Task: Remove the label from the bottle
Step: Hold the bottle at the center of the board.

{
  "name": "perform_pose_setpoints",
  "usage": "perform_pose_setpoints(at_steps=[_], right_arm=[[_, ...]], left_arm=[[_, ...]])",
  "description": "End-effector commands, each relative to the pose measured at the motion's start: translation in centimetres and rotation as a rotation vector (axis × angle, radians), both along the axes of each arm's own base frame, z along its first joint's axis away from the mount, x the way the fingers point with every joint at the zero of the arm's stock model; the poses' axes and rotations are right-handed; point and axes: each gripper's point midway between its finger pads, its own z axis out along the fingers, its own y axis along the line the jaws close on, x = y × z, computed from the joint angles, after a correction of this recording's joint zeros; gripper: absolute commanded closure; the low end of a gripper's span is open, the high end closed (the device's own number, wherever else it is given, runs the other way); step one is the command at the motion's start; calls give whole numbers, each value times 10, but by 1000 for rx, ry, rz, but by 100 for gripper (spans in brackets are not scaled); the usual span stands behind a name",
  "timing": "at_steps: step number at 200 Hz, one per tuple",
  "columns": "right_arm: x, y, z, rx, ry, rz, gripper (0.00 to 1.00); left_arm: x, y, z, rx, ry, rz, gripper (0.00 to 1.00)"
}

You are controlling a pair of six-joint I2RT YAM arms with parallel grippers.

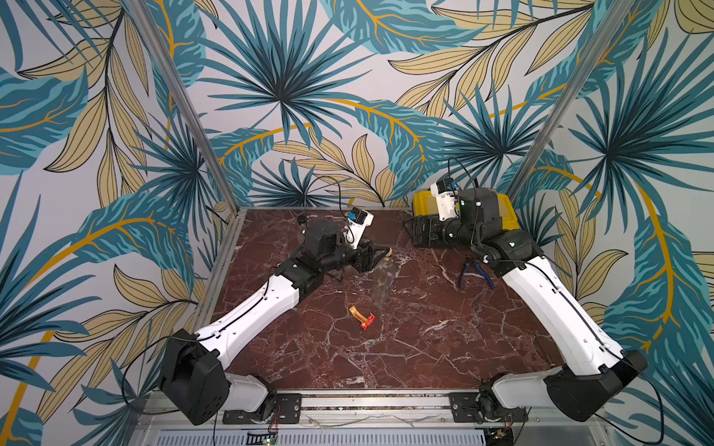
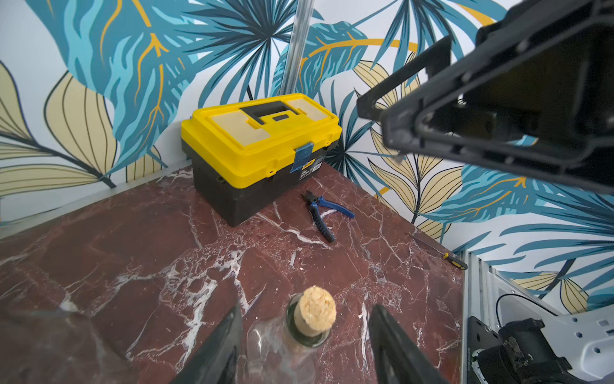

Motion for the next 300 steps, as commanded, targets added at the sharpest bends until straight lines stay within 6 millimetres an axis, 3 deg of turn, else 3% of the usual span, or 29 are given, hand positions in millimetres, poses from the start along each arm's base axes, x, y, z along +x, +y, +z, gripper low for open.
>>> perform_pose_setpoints(at_steps=[1, 37, 133, 300], right_arm=[[-5, -5, -16, 9, 57, -16, 0], [-4, -8, -20, 18, 69, -19, 0], [-1, -6, -27, 33, 93, -3, 1], [-4, -3, -35, 45, 106, 24, 1]], left_arm=[[-2, -15, 3, 1, -23, -58, 38], [10, -20, -13, 41, -16, -21, 38], [22, -43, -31, 80, -13, -44, 38], [33, -39, -51, 99, 9, 20, 42]])
